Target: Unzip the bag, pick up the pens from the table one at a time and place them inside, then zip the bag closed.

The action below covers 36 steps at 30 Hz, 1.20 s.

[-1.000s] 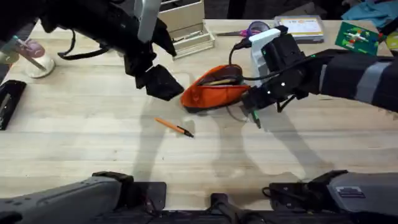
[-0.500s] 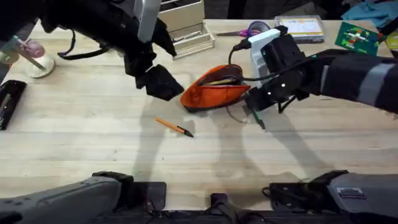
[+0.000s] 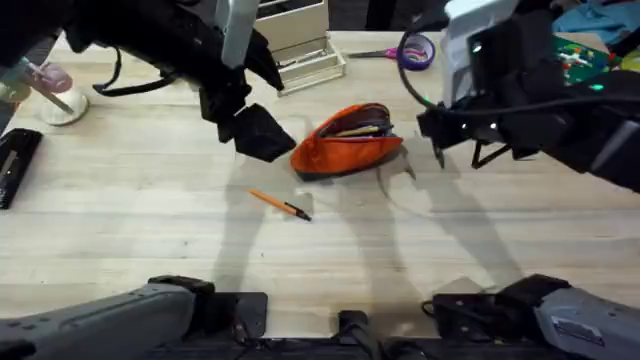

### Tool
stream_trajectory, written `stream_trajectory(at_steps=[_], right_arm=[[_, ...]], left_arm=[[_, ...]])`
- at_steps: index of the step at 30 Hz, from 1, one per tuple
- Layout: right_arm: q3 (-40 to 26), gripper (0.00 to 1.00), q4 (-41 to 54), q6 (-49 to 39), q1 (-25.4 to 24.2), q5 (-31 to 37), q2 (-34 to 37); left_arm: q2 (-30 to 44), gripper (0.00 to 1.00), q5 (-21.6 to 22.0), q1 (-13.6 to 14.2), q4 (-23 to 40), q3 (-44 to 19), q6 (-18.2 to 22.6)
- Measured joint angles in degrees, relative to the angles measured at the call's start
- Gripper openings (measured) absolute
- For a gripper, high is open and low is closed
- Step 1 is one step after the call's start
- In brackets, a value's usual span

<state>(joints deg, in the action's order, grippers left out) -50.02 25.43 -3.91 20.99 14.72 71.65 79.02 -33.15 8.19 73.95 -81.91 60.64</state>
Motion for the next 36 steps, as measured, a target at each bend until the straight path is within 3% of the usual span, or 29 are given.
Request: stream_trajectory(at_steps=[6, 15, 23, 28, 36], right_arm=[[-0.5, 0.033, -6.0, -9.4, 0.0, 0.1, -2.7], [-0.7, 0.033, -6.1, -38.1, 3.4, -10.3, -2.7], [-0.7, 0.032, -6.1, -62.6, 8.9, -13.3, -1.7], [-0.7, 0.032, -6.1, -70.8, 9.9, -13.5, 2.0], [-0.7, 0.032, -6.9, -77.1, 10.0, -13.5, 6.4]], left_arm=[[0.0, 0.993, 0.0, 0.0, 0.0, 0.0, 0.0], [0.0, 0.993, 0.0, 0.0, 0.0, 0.0, 0.0], [0.0, 0.993, 0.0, 0.0, 0.0, 0.0, 0.0], [0.0, 0.993, 0.0, 0.0, 0.0, 0.0, 0.0], [0.0, 0.993, 0.0, 0.0, 0.0, 0.0, 0.0]])
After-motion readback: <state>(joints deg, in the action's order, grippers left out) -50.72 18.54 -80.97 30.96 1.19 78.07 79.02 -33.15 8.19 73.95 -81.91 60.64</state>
